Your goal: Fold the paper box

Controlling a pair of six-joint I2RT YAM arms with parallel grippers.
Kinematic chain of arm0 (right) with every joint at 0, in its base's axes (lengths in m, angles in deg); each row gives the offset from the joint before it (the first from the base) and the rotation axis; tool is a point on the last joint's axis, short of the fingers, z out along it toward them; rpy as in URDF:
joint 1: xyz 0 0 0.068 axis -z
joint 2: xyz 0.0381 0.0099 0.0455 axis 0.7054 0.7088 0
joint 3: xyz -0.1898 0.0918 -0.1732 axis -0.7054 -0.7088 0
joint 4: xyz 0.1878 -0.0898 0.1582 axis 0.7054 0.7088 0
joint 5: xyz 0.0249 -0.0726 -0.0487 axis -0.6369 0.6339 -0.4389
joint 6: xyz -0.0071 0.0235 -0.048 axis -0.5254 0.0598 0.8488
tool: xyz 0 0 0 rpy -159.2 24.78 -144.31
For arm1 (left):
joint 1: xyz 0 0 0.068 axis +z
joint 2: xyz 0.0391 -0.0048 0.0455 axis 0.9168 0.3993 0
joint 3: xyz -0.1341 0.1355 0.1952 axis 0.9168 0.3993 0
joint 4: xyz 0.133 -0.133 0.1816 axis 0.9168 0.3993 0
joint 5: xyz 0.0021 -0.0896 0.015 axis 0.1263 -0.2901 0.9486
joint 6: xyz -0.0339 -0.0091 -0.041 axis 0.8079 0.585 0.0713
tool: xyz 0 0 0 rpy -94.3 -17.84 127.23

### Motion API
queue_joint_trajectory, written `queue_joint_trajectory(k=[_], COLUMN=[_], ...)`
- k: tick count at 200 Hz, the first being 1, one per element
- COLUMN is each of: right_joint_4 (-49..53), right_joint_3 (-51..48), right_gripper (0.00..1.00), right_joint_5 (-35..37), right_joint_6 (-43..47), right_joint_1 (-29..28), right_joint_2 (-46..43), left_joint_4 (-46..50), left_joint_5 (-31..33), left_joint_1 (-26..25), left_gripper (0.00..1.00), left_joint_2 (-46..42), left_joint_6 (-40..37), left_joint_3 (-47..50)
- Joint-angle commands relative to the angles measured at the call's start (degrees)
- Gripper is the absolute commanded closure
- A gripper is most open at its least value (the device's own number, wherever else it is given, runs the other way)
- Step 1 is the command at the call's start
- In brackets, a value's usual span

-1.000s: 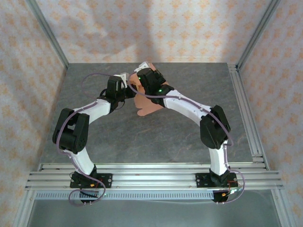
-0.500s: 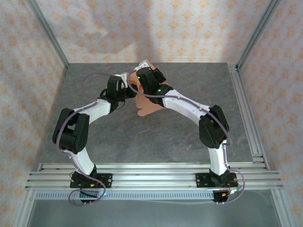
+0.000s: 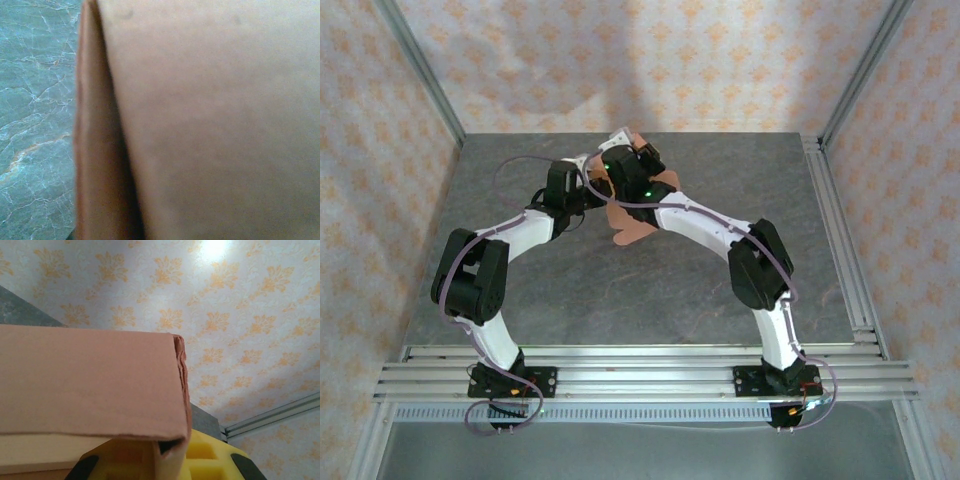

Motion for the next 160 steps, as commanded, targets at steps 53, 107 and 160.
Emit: queue_joint_trajectory(k=[53,107,160], right_joint_4=[-17.76,-9.91,-0.52], right_joint_3=[0.28,-4.76,-13.64], right_gripper=[1.0,0.88,0.39], right_joint_5=[8.06,-5.75,-25.23], right_joint_6=[12.88,-1.41,-12.62], right_joint_1=[0.08,0.08,1.34], right_joint_2=[7.33,-0.52,-13.49], left_joint_4=[-3.89,0.18,5.91], left_joint_5=[-3.26,1.21,4.39], left_joint_1=[-0.61,-0.61,-0.36], left_gripper=[1.0,1.0,1.0], left_joint_2=[-0.86,-0.7,0.19], left_joint_6=[-0.58,1.09,3.79], left_joint_3=[-0.6,-1.64,-3.95])
